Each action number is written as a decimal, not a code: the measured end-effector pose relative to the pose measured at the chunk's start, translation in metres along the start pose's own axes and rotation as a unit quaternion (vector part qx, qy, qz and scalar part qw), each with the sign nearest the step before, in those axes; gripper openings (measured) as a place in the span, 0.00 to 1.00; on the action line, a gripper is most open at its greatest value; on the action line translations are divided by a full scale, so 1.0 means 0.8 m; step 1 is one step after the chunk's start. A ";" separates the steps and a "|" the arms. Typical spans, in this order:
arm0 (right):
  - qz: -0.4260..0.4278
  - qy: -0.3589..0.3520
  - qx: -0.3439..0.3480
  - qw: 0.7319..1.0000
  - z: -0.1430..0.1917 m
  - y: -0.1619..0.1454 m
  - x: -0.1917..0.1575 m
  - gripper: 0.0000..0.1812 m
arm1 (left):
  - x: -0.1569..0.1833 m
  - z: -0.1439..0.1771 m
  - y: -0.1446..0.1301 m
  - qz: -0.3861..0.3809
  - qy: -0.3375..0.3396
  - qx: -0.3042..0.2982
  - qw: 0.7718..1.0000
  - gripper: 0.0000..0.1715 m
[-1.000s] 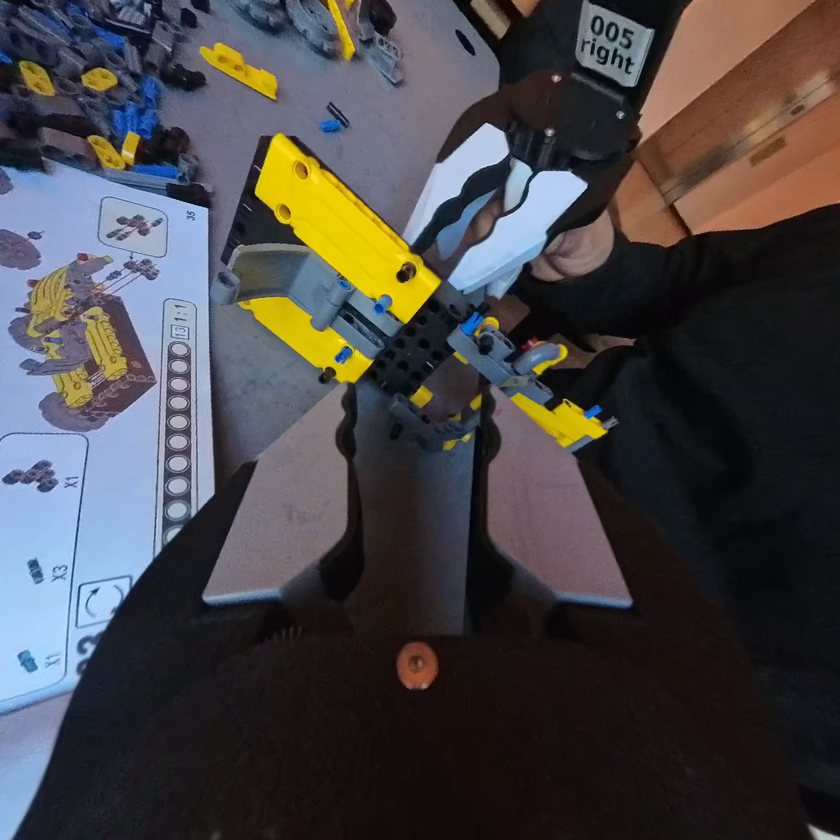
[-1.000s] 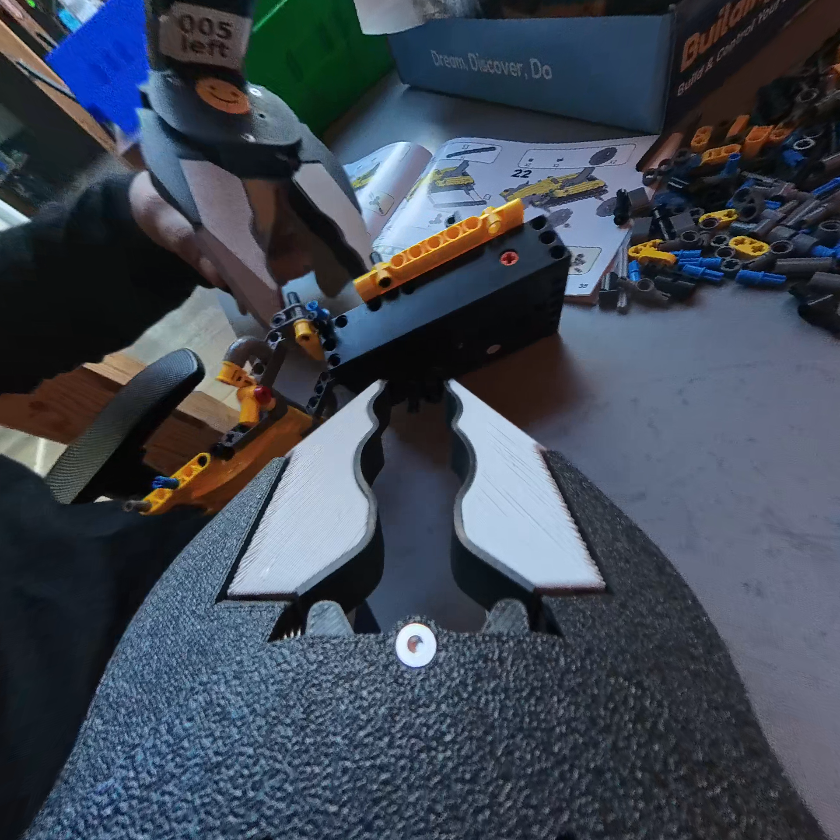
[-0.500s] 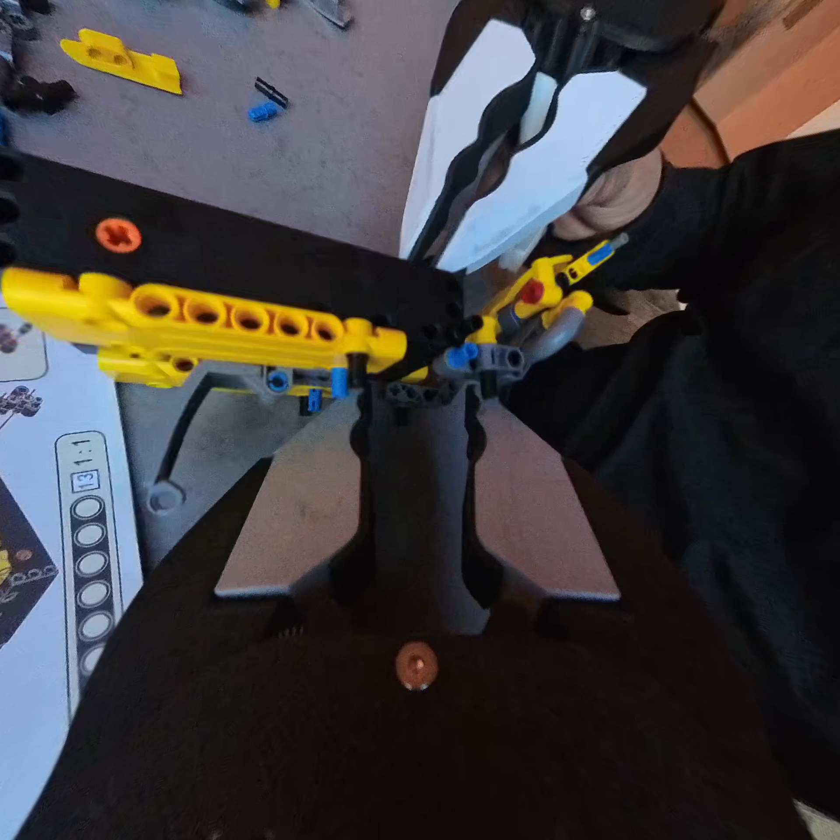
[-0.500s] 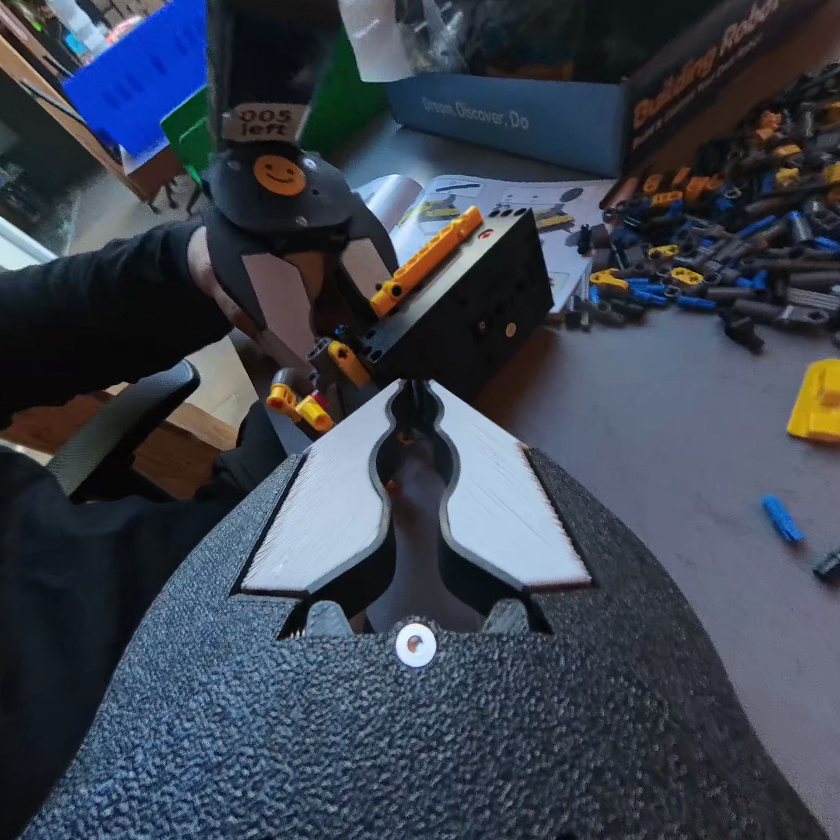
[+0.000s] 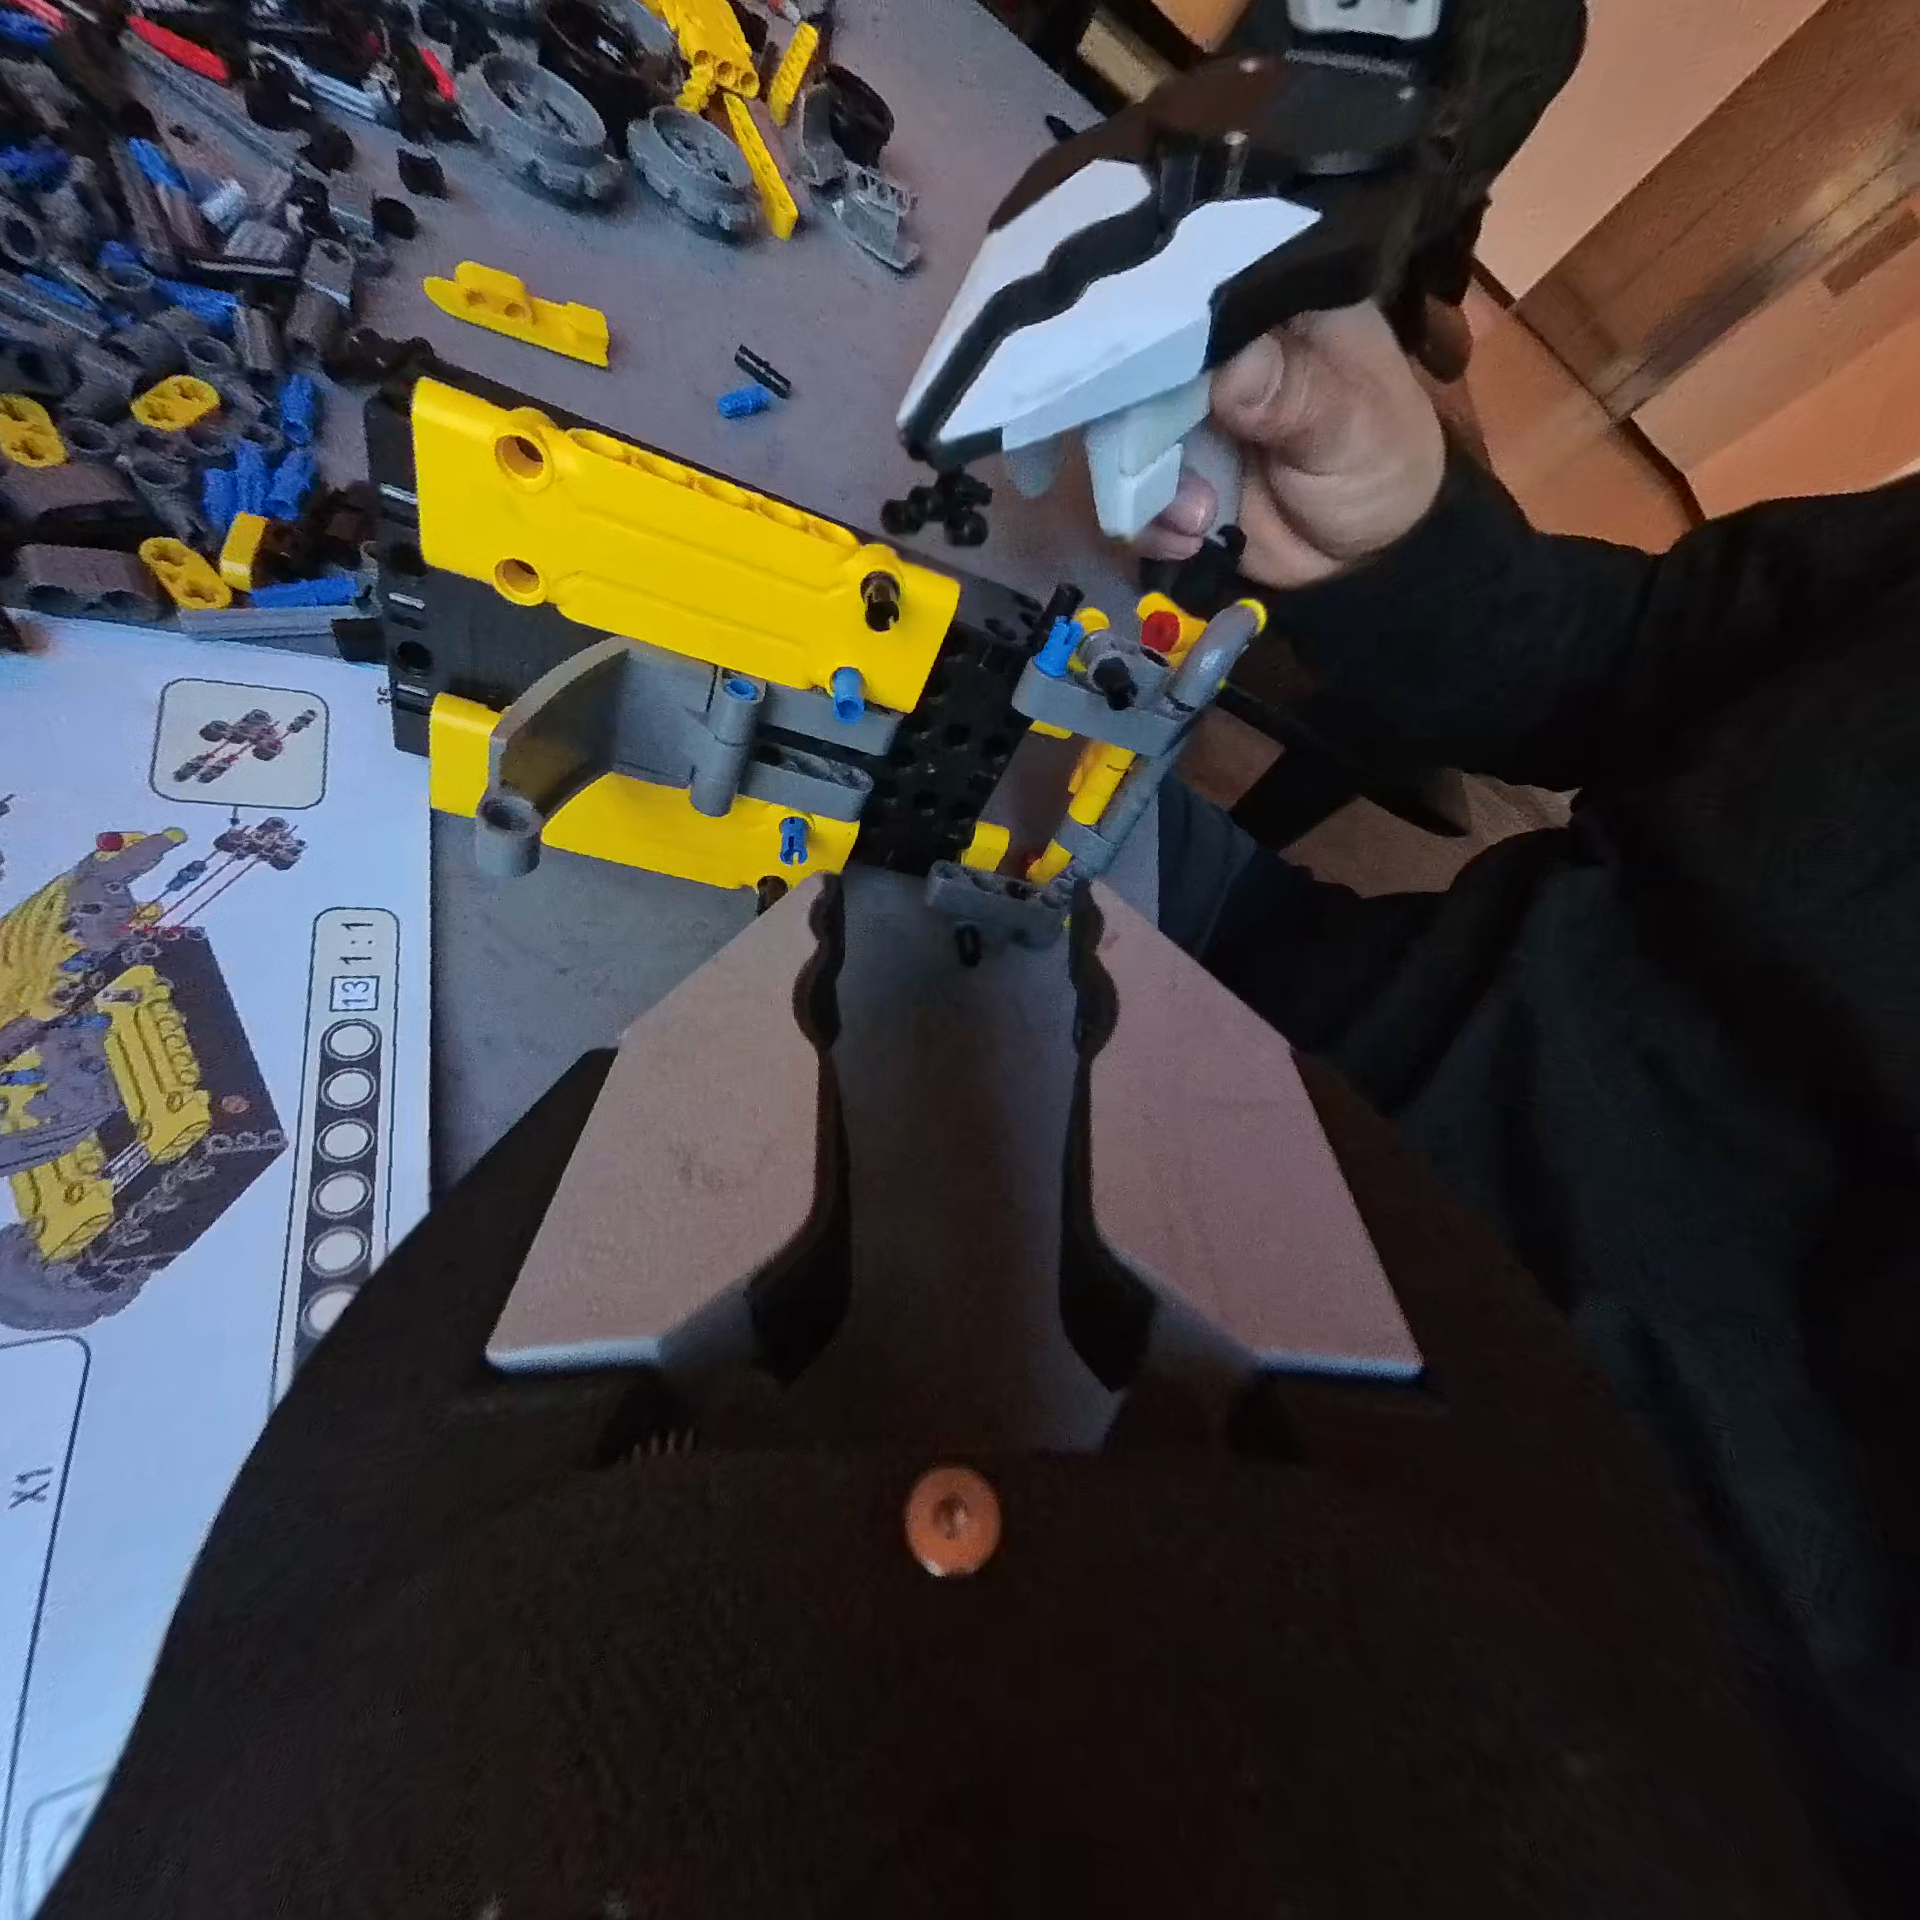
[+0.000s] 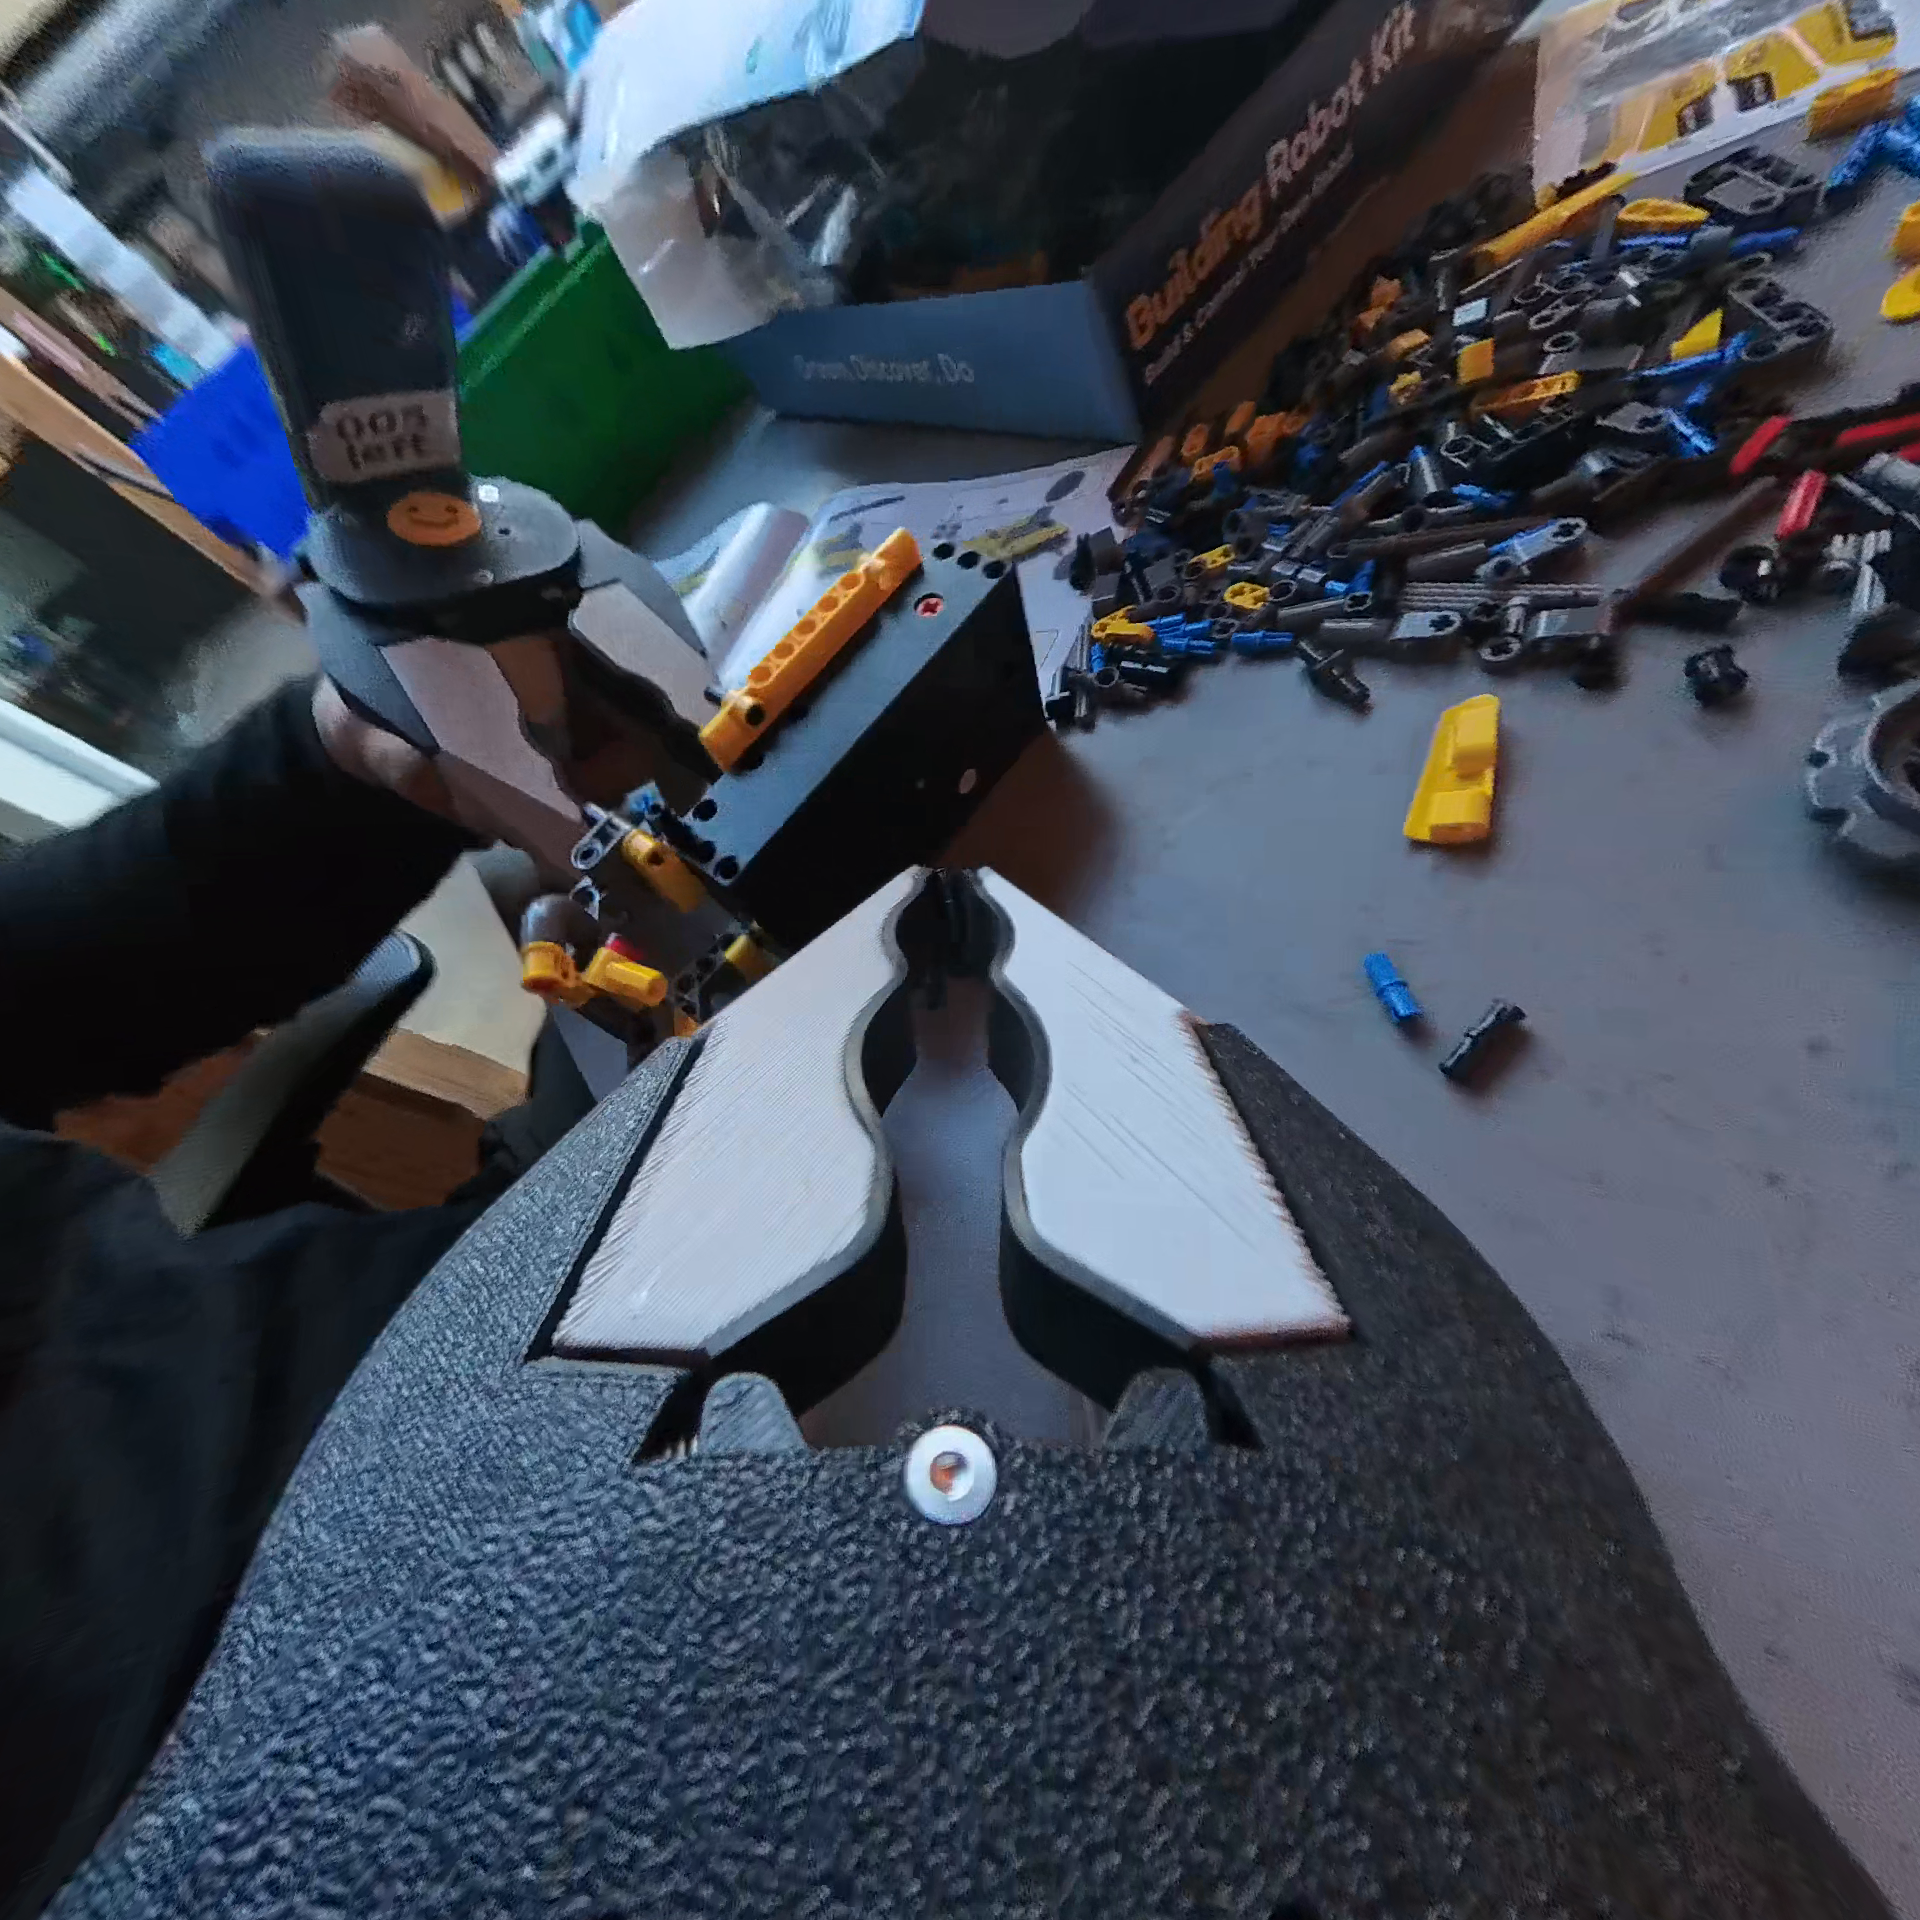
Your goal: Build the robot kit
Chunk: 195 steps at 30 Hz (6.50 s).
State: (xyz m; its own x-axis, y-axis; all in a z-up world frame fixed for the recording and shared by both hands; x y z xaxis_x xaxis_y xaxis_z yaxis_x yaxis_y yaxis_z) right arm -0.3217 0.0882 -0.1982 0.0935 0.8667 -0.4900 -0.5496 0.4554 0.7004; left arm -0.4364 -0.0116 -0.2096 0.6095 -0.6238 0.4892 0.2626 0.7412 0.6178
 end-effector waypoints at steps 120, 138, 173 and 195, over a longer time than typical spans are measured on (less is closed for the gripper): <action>-0.032 0.258 0.115 0.959 0.041 0.086 -0.049 0.05 | 0.053 0.004 0.128 -0.101 0.208 0.148 0.962 0.15; -0.074 0.266 0.159 0.948 0.018 0.077 -0.048 0.04 | 0.049 0.015 0.126 -0.169 0.292 0.183 0.923 0.04; 0.318 0.017 0.158 0.934 0.049 0.058 -0.110 0.05 | 0.080 0.022 0.101 -0.462 0.389 0.223 0.765 0.12; 0.569 -0.256 0.099 0.775 0.017 0.036 -0.110 0.04 | 0.052 0.026 0.096 -0.123 0.017 0.131 0.984 0.06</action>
State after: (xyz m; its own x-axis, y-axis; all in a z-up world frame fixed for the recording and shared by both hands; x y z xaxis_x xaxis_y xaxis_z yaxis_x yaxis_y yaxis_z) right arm -0.3345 0.0280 -0.1282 -0.0138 0.6745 0.7381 -0.3844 -0.6850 0.6188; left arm -0.4061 0.0143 -0.1288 0.5773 -0.7645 0.2869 0.2057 0.4762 0.8549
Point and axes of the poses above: each gripper's, where its closed fingertips meet, z back along the fingers, y out of its top, x = y × z across the jaws, the point moved 4 cm from there along z, back along the fingers, and after that the axes turned 13 degrees about -x, right-handed, at the moved point
